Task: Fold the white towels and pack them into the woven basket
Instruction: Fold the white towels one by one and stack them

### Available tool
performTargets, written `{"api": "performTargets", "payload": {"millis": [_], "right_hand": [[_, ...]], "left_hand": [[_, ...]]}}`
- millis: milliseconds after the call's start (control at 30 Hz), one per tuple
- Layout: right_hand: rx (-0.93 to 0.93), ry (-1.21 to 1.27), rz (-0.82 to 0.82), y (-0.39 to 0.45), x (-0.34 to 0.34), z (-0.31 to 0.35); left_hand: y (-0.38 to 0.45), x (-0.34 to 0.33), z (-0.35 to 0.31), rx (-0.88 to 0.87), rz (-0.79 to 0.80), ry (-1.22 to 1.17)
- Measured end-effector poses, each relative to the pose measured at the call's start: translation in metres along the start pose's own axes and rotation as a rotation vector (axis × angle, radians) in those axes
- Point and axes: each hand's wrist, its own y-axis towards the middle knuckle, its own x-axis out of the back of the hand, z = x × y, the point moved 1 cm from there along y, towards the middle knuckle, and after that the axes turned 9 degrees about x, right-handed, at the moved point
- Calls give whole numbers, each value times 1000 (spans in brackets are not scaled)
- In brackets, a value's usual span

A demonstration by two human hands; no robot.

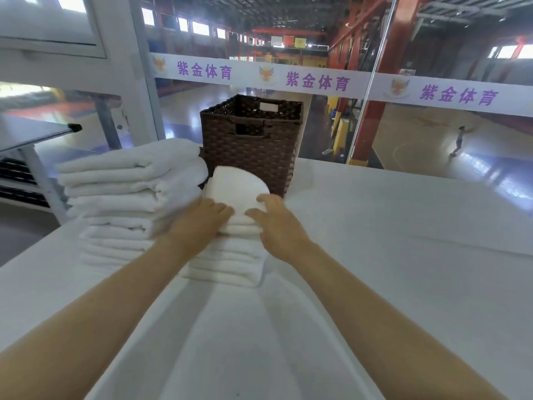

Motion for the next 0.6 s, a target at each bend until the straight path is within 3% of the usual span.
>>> {"api": "performTargets", "payload": {"millis": [67, 333, 467, 600], "right_hand": [[-122, 160, 170, -23, -29, 1], [-109, 265, 72, -46, -28, -5], [-78, 313, 112, -54, -30, -4], [-133, 521, 123, -50, -10, -20]], "left_hand": [[-28, -23, -5, 37, 71, -18], [-40, -32, -6, 215, 133, -170], [-39, -24, -8, 272, 386, -154], [-26, -4, -3, 260, 417, -217]]}}
